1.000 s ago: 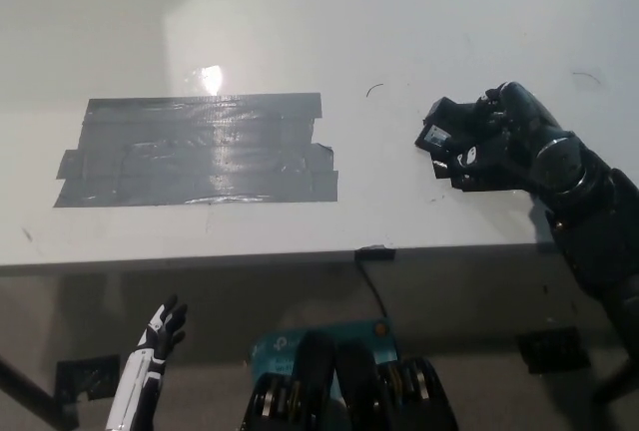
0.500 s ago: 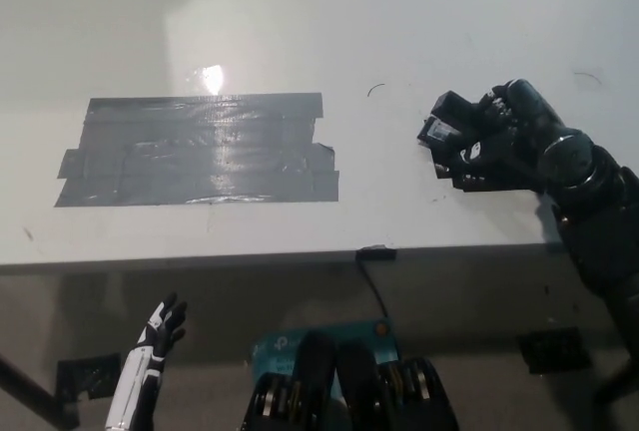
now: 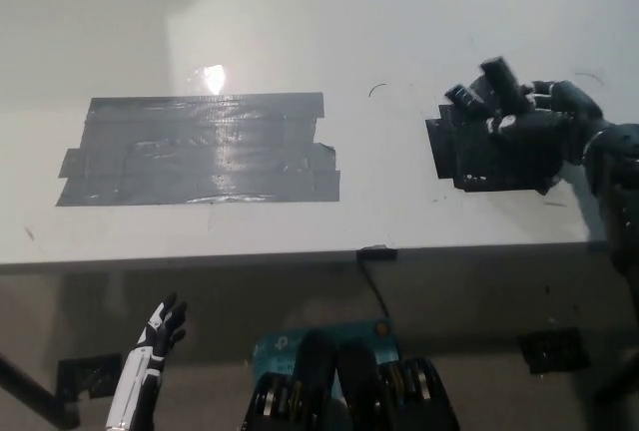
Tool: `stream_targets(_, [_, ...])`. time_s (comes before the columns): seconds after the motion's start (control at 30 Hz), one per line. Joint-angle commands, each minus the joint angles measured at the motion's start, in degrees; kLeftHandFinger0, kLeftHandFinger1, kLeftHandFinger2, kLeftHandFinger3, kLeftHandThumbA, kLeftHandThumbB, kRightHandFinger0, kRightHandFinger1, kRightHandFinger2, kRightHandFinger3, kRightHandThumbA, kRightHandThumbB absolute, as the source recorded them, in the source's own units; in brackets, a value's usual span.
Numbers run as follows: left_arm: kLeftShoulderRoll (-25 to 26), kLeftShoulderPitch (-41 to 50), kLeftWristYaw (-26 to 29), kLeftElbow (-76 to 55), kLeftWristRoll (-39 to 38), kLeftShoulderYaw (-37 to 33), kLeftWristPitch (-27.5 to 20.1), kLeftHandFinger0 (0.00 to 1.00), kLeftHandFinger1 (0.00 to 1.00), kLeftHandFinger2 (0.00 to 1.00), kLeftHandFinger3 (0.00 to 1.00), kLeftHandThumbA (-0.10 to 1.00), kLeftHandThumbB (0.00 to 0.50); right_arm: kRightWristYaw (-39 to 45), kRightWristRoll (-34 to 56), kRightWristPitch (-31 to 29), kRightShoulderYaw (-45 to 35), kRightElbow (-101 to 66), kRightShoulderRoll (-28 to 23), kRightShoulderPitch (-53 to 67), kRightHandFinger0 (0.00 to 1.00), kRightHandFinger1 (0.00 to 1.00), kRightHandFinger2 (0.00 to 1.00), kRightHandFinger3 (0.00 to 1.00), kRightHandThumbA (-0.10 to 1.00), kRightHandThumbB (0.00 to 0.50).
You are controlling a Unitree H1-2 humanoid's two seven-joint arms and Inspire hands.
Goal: A stapler is kept on the black spot marked on the desk infront of the robot. The robot picks up the stapler using its right hand and passes it to a person
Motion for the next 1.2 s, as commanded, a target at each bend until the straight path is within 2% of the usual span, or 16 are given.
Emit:
stream_targets(0.0, [0.47, -0.79, -0.14, -2.28, -0.59, 0.21, -0.63, 1.00, 1.00, 1.00, 1.00, 1.00, 0.500, 13.88, 23.76, 4.62, -9.68, 7.80, -2.59, -11.64, 0.00, 0.00, 0.00, 0.00, 1.00, 0.007])
stream_targets(0.1, [0.44, -0.88, -0.09, -2.33, -0.59, 0.25, -0.45, 1.00, 1.00, 1.00, 1.00, 1.00, 0.500, 13.92, 25.81, 4.62, -11.16, 8.99, -2.63, -12.70, 0.00, 0.00, 0.00, 0.00, 1.00, 0.000])
stream_targets(0.2, [0.51, -0.98, -0.37, -2.15, -0.82, 0.14, -0.61, 1.00, 1.00, 1.00, 1.00, 1.00, 0.480, 12.17, 29.68, 4.62, -12.22, 8.71, -2.24, -13.28, 0.00, 0.00, 0.00, 0.00, 1.00, 0.000])
stream_targets(0.37, [0.58, -1.07, -0.31, -2.27, -0.75, 0.19, -0.68, 1.00, 1.00, 1.00, 1.00, 1.00, 0.484, 11.27, 33.56, 4.62, -10.78, 5.61, -1.25, -13.29, 0.00, 0.00, 0.00, 0.00, 0.98, 0.002])
stream_targets(0.57, [0.47, -1.05, -0.12, -2.00, -0.24, 0.02, -0.82, 1.00, 1.00, 1.00, 1.00, 1.00, 0.500, 5.60, 42.31, 4.62, -5.70, -3.10, 0.72, -11.37, 0.00, 0.00, 0.00, 0.00, 0.97, 0.003])
stream_targets(0.6, [0.48, -1.05, -0.19, -1.96, -0.31, 0.00, -0.83, 1.00, 1.00, 1.00, 1.00, 1.00, 0.500, 5.40, 42.88, 4.62, -4.83, -4.07, 0.79, -11.15, 0.00, 0.00, 0.00, 0.00, 1.00, 0.001])
stream_targets(0.8, [0.49, -0.95, -0.23, -1.92, -0.53, 0.07, -0.91, 1.00, 1.00, 1.00, 1.00, 1.00, 0.488, 4.13, 44.53, 4.62, -2.68, -7.89, 1.71, -11.74, 0.00, 0.00, 0.00, 0.00, 1.00, 0.000])
stream_targets(0.93, [0.47, -1.09, -0.14, -1.81, -0.35, 0.05, -0.76, 1.00, 1.00, 1.00, 1.00, 1.00, 0.495, -0.47, 48.76, 4.62, -0.22, -9.89, 2.12, -13.46, 0.00, 0.00, 0.00, 0.00, 0.97, 0.000])
stream_targets(1.03, [0.41, -1.19, -0.31, -1.70, -0.41, -0.11, -0.70, 1.00, 1.00, 1.00, 1.00, 1.00, 0.484, -3.77, 51.83, 4.62, 2.92, -11.74, 1.71, -14.41, 0.00, 0.00, 0.00, 0.00, 0.99, 0.000])
stream_targets(1.1, [0.41, -1.24, -0.36, -1.55, -0.45, -0.14, -0.80, 1.00, 1.00, 1.00, 1.00, 1.00, 0.480, -3.13, 53.00, 4.62, 4.43, -12.01, 1.43, -15.03, 0.00, 0.00, 0.00, 0.00, 0.99, 0.000])
stream_targets(1.17, [0.41, -1.14, -0.20, -1.49, -0.13, -0.16, -0.85, 1.00, 1.00, 1.00, 1.00, 1.00, 0.499, -5.04, 53.60, 4.62, 6.04, -10.81, 1.48, -16.80, 0.00, 0.00, 0.00, 0.00, 0.97, 0.009])
